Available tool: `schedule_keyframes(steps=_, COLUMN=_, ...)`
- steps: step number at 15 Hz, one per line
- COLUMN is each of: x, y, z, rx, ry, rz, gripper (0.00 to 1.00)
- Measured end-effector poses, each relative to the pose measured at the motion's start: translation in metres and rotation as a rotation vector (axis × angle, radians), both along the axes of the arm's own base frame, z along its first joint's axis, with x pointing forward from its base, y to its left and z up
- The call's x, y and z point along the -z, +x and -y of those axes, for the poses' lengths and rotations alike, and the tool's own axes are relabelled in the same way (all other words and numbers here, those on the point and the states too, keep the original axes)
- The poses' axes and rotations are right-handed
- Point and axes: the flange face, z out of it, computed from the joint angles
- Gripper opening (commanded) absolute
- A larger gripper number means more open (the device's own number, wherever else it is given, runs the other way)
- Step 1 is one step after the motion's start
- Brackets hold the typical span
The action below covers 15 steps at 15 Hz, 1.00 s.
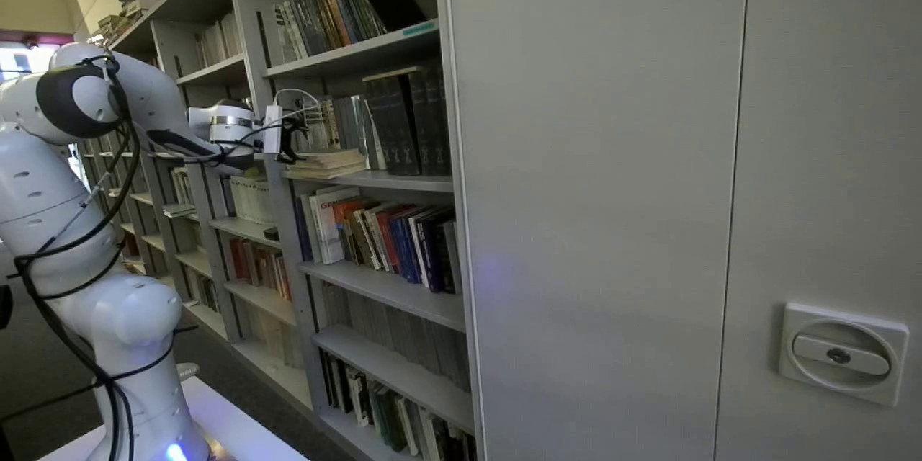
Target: Pick up one of the paper books and put it on top of the large encyclopedia books
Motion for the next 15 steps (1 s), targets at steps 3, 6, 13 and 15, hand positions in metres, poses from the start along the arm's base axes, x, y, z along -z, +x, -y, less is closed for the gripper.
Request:
schedule_keyframes(steps=3, x=0.0023, y=0.0012, z=-0.0002, rx=0.003, ry=0.009, rz=-0.004, gripper=0.42)
schedule_keyframes(steps=6, x=0.0036, y=0.0019, z=-0.0003, rx=0.006, ry=0.021, rz=-0.007, gripper=0.2)
schedule_keyframes(steps=13, x=0.0058, y=0.0042, z=0.0014, rx=0.014, ry=0.034, rz=-0.011, gripper=0.03)
schedule_keyframes(steps=15, x=0.0065, y=0.0046, z=0.0015, rx=0.015, ry=0.035, rz=-0.013, gripper=0.03)
